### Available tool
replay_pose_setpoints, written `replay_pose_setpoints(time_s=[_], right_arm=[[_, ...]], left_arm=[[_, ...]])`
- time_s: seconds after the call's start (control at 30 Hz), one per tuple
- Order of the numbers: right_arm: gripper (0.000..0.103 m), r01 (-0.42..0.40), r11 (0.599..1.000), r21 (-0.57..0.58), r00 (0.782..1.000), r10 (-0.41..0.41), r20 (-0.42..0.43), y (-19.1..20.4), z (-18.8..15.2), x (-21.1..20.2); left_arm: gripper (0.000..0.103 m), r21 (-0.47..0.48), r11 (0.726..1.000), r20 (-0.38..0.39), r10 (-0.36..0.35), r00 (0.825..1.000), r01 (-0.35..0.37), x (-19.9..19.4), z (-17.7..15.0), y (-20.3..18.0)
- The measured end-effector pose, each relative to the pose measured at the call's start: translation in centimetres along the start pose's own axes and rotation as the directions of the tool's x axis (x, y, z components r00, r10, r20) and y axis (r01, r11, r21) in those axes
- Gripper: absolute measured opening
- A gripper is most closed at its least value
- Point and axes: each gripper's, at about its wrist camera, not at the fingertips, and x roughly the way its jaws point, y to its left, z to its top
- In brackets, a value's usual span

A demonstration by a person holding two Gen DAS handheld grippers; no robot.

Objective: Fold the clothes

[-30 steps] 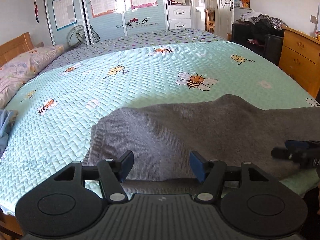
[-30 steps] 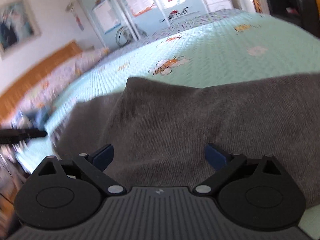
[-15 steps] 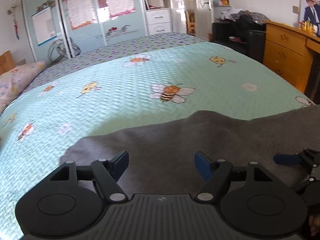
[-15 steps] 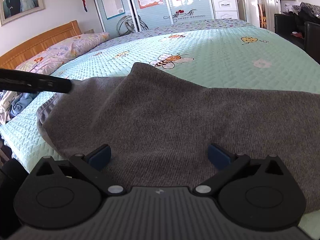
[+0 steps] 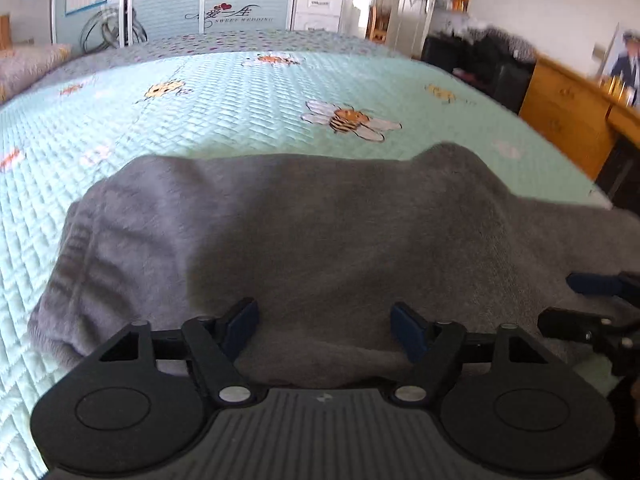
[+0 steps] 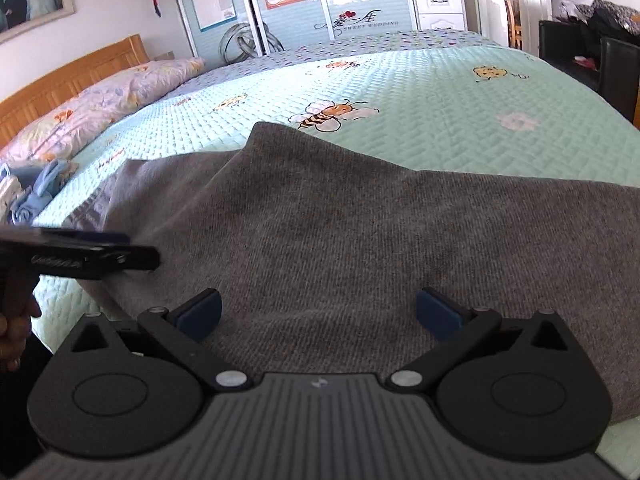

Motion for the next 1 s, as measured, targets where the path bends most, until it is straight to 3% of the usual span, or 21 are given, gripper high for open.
replay_pose_setpoints(time_s=[0.07,0.13,0.2,0.27,0.33,0.4,0.6,0.7,1.0], right_arm=[[0.103,-0.010,1.000,0.020,1.000,0.010,0.004,-0.3,0.1,-0.1],[0.103,-0.017,0.999,0.034,1.000,0.017,0.004,-0.5,0.1,-0.1],[0.103,-0.027,0.998,0.049,1.000,0.027,0.008,-0.7,0.1,-0.2],[0.103,-0.040,0.997,0.071,0.999,0.038,0.017,-1.0,0.0,-0.2],[0.103,-0.049,0.994,0.094,0.999,0.047,0.026,-1.3,0.0,-0.3],[0.103,-0.054,0.992,0.113,0.998,0.051,0.033,-1.4,0.0,-0.3],[0.103,-0.063,0.990,0.126,0.998,0.058,0.036,-1.4,-0.1,-0.4],[0.103,-0.069,0.988,0.136,0.997,0.064,0.037,-1.5,0.0,-0.4],[0.103,-0.060,0.989,0.134,0.998,0.055,0.041,-1.4,0.0,-0.4]], left_arm=[[0.049,-0.106,0.994,0.012,-0.033,0.999,0.034,-0.8,0.4,2.3],[0.046,-0.233,0.970,0.041,-0.063,0.997,0.071,-2.0,0.8,4.7],[0.057,-0.338,0.936,0.115,-0.067,0.991,0.102,-4.0,1.0,7.1],[0.080,-0.393,0.911,0.206,-0.040,0.978,0.120,-6.1,0.8,9.3],[0.084,-0.446,0.883,0.290,-0.011,0.957,0.145,-8.0,0.5,11.6],[0.084,-0.504,0.840,0.314,-0.037,0.949,0.199,-8.3,-0.1,13.8],[0.081,-0.602,0.763,0.289,-0.068,0.955,0.236,-6.0,-2.1,16.1],[0.081,-0.627,0.745,0.263,-0.072,0.962,0.228,-5.5,-3.0,16.5],[0.081,-0.664,0.727,0.212,-0.043,0.976,0.176,-3.9,-2.7,17.9]])
